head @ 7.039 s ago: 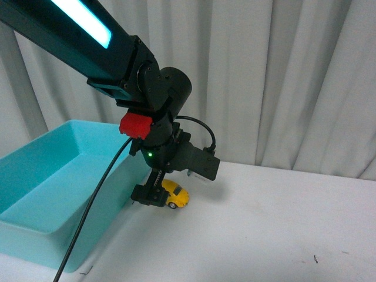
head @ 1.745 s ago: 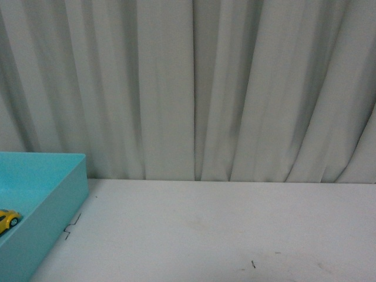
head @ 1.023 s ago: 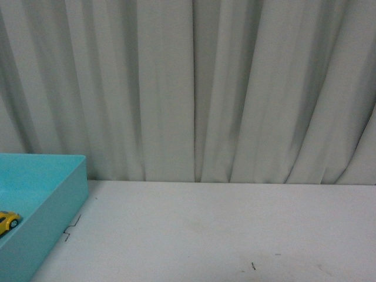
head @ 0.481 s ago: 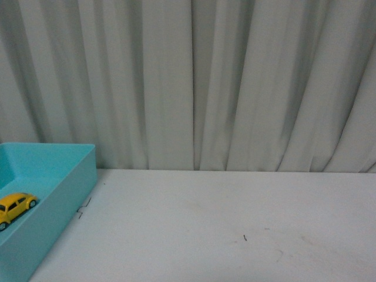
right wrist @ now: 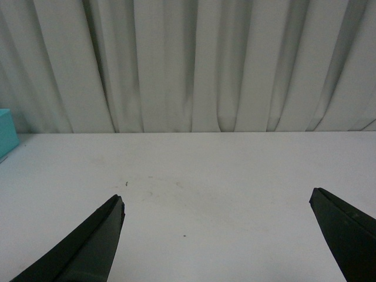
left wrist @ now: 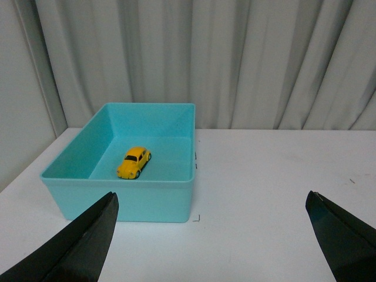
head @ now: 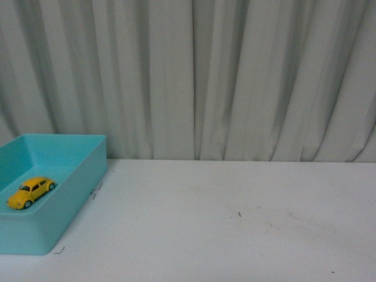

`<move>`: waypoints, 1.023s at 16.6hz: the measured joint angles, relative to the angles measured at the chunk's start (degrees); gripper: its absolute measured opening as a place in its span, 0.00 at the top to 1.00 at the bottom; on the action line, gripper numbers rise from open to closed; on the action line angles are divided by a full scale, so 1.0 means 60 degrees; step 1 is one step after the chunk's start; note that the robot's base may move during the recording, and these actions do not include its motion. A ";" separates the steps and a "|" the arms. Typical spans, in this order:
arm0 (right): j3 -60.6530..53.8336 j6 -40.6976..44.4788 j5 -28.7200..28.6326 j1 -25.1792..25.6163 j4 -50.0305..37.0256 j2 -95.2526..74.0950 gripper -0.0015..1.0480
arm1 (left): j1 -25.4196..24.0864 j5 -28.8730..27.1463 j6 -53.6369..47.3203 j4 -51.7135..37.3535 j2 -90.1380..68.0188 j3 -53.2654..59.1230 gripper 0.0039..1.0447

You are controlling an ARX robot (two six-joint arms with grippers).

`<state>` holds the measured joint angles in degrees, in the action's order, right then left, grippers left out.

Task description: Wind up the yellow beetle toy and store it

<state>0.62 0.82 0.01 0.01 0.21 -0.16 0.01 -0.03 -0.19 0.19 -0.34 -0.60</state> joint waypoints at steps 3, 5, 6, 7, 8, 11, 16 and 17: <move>0.0000 0.0000 0.0000 0.0000 0.0000 0.0000 0.06 | 0.0000 0.0000 0.0000 0.0000 0.0000 0.0000 0.06; 0.0000 0.0000 0.0000 0.0000 0.0000 0.0000 0.06 | 0.0000 0.0000 0.0000 0.0000 0.0000 0.0000 0.06; 0.0000 0.0000 0.0000 0.0000 0.0000 0.0000 0.06 | 0.0000 0.0000 0.0004 0.0000 0.0000 0.0000 0.06; 0.0000 0.0000 0.0000 0.0000 0.0000 0.0000 0.06 | 0.0000 0.0000 0.0000 0.0000 0.0000 0.0000 0.06; 0.0000 0.0000 0.0000 0.0000 0.0000 0.0000 0.06 | 0.0000 0.0000 0.0000 0.0000 0.0000 0.0000 0.06; 0.0000 0.0000 0.0000 0.0000 0.0000 0.0000 0.06 | 0.0000 0.0000 0.0000 0.0000 0.0000 0.0000 0.06; 0.0000 0.0000 0.0000 0.0000 -0.0011 0.0000 0.06 | 0.0000 0.0000 0.0000 -0.0015 0.0000 0.0000 0.06; 0.0000 0.0000 0.0000 0.0000 -0.0025 0.0000 0.06 | 0.0000 0.0000 0.0000 -0.0022 0.0000 0.0000 0.06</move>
<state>0.62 0.82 0.01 0.01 0.05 -0.16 0.01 -0.03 -0.19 0.05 -0.34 -0.60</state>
